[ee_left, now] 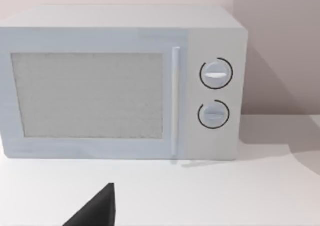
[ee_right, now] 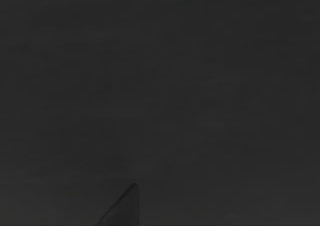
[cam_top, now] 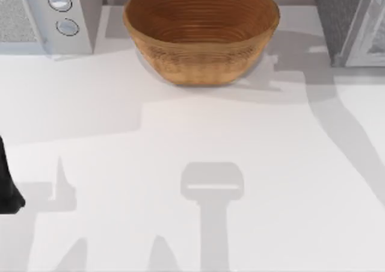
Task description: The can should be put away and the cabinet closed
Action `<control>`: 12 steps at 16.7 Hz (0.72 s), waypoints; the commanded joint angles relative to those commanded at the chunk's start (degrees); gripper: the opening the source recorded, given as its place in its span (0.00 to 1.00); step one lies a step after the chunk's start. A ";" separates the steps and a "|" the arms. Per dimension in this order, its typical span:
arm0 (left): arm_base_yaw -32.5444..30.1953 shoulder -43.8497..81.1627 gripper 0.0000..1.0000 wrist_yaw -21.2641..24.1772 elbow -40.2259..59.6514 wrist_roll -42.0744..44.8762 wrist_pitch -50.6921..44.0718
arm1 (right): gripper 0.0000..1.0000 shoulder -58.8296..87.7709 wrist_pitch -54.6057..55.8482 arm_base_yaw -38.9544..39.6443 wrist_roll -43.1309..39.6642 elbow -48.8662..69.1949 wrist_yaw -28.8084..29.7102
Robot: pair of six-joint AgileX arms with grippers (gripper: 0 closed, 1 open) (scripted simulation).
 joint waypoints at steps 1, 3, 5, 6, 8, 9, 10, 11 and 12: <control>0.00 0.00 1.00 0.00 0.00 0.00 0.00 | 1.00 0.57 0.18 -0.32 0.01 0.42 -0.31; 0.00 0.00 1.00 0.00 0.00 0.00 0.00 | 1.00 1.75 0.50 -0.93 0.03 1.23 -0.95; 0.00 0.00 1.00 0.00 0.00 0.00 0.00 | 1.00 2.93 0.82 -1.54 0.01 2.04 -1.60; 0.00 0.00 1.00 0.00 0.00 0.00 0.00 | 1.00 3.50 1.00 -1.86 0.00 2.46 -1.91; 0.00 0.00 1.00 0.00 0.00 0.00 0.00 | 1.00 4.65 1.34 -2.52 -0.02 3.29 -2.52; 0.00 0.00 1.00 0.00 0.00 0.00 0.00 | 1.00 5.23 1.51 -2.83 -0.02 3.70 -2.82; 0.00 0.00 1.00 0.00 0.00 0.00 0.00 | 1.00 5.83 1.68 -3.15 -0.01 4.13 -3.14; 0.00 0.00 1.00 0.00 0.00 0.00 0.00 | 1.00 6.49 1.88 -3.54 0.00 4.55 -3.50; 0.00 0.00 1.00 0.00 0.00 0.00 0.00 | 1.00 6.91 2.04 -3.86 0.00 4.82 -3.76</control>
